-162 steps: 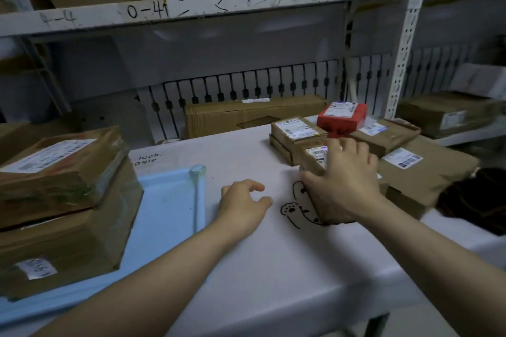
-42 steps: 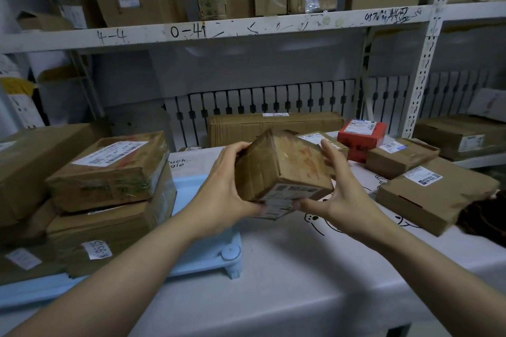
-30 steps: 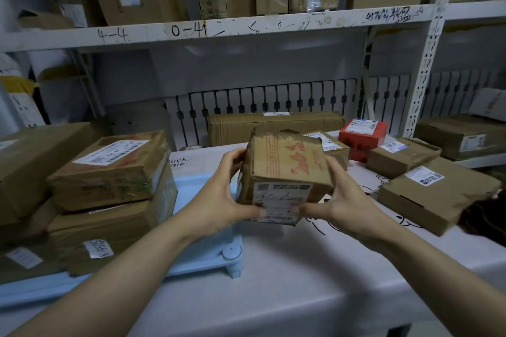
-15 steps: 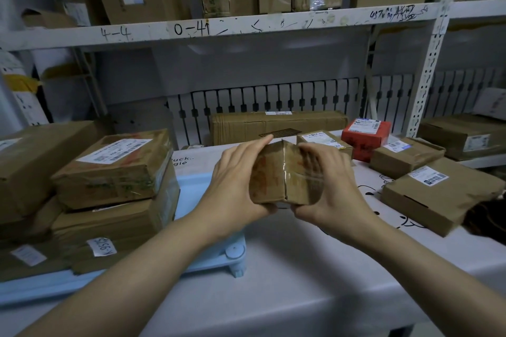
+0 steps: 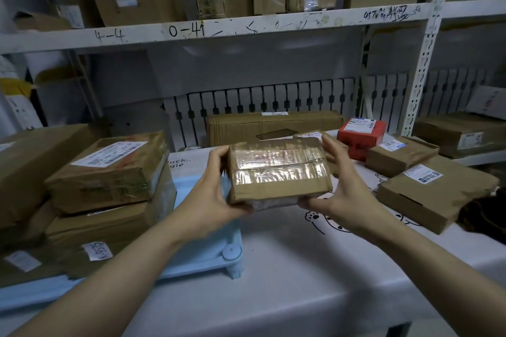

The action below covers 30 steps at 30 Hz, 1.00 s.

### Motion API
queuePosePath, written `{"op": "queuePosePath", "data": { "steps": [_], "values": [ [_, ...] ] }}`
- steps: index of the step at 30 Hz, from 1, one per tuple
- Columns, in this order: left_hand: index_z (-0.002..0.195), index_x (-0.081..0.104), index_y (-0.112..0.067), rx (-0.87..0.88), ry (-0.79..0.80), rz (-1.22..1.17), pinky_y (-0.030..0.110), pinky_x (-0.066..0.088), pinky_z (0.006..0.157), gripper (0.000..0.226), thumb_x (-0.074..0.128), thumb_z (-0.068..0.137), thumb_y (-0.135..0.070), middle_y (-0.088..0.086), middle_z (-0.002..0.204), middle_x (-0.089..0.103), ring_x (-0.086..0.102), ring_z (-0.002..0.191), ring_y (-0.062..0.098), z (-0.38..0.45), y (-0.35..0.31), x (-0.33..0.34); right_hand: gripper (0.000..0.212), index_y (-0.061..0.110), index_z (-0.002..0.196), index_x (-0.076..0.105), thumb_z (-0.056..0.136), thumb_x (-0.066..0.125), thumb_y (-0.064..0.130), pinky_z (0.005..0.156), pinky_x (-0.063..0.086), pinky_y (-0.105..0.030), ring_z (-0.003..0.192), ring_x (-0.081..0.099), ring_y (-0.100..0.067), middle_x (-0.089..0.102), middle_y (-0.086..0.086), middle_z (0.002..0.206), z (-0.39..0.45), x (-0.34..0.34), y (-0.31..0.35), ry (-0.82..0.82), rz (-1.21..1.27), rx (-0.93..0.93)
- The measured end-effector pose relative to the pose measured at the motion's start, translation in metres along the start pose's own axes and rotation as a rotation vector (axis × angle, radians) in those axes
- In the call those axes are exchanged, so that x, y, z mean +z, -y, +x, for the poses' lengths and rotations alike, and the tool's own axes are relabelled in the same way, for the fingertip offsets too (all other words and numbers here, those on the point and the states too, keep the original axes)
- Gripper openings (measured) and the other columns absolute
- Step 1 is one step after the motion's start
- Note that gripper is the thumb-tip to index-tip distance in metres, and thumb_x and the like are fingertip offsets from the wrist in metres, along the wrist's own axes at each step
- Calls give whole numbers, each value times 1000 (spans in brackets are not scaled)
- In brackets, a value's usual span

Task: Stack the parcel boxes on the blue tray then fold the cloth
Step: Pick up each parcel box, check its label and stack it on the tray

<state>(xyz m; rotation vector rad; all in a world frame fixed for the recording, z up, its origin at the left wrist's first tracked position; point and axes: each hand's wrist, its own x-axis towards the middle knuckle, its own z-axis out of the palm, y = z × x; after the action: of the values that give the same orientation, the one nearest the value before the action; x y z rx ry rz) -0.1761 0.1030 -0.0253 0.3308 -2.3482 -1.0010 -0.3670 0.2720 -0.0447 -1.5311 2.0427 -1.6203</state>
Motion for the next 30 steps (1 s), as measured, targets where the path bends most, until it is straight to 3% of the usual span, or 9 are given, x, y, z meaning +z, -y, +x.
{"op": "queuePosePath", "data": {
  "steps": [2, 5, 7, 11, 14, 16, 19, 24, 30],
  "values": [
    [139, 27, -25, 14, 13, -22, 38, 38, 112, 97, 89, 65, -10, -10, 137, 48, 46, 131, 8, 0, 1, 0, 114, 33, 154, 17, 68, 86, 3, 96, 44, -9, 119, 46, 15, 46, 17, 140, -1, -2, -2, 65, 53, -9],
    [139, 28, -27, 11, 40, -43, 42, 38, 112, 96, 89, 66, -12, -10, 137, 48, 45, 132, 10, 0, 2, 0, 106, 42, 143, 26, 68, 83, -6, 94, 53, -25, 121, 56, -3, 54, 14, 134, -1, -3, -1, 101, 147, -8],
    [141, 27, -29, -3, 31, -25, 43, 37, 113, 99, 89, 65, -13, -11, 140, 47, 42, 134, 9, 1, 3, 0, 103, 43, 136, 29, 66, 83, -10, 87, 55, -21, 116, 56, 1, 54, 11, 131, -2, -4, -1, 85, 157, -9],
    [149, 8, -42, -46, -102, 72, 30, 24, 117, 120, 91, 63, -24, -14, 156, 21, 21, 142, 1, 1, -2, 5, 99, 39, 132, 33, 60, 90, 2, 87, 45, -7, 113, 52, 7, 53, 14, 129, 0, -5, -2, 1, 64, -49],
    [149, 5, -43, 18, -155, 235, 26, 18, 115, 121, 89, 64, -28, -19, 155, 11, 13, 143, -1, 2, -11, 9, 98, 37, 132, 37, 54, 90, 9, 94, 43, -16, 120, 49, -12, 50, 4, 130, 2, -1, -7, -62, -18, -59],
    [151, 9, -39, 103, -119, 350, 29, 18, 118, 117, 88, 64, -30, -19, 155, 13, 12, 144, 2, 3, -18, 13, 101, 33, 136, 37, 51, 87, 10, 98, 44, -27, 121, 45, -21, 47, 1, 130, 2, 1, -7, -92, -77, -74],
    [151, 18, -33, 175, -85, 432, 35, 23, 119, 108, 80, 62, -38, -14, 154, 22, 19, 142, 7, 8, -26, 21, 99, 29, 137, 39, 51, 86, 16, 98, 44, -40, 117, 41, -20, 43, 10, 128, 1, 4, 4, -99, -204, -153],
    [150, 27, -29, 198, -67, 436, 31, 28, 114, 104, 61, 57, -62, -15, 146, 35, 29, 134, 11, 12, -30, 26, 97, 34, 136, 36, 50, 79, 30, 98, 42, -47, 116, 39, -19, 40, 16, 124, -1, 6, 19, -98, -305, -235],
    [142, 32, -32, 184, -56, 400, 25, 33, 109, 97, 83, 59, -40, -22, 133, 36, 34, 129, 7, 10, -28, 23, 97, 40, 140, 31, 53, 73, 47, 99, 41, -49, 118, 38, -16, 40, 17, 130, -6, 4, 19, -68, -338, -259]
  ]
}}
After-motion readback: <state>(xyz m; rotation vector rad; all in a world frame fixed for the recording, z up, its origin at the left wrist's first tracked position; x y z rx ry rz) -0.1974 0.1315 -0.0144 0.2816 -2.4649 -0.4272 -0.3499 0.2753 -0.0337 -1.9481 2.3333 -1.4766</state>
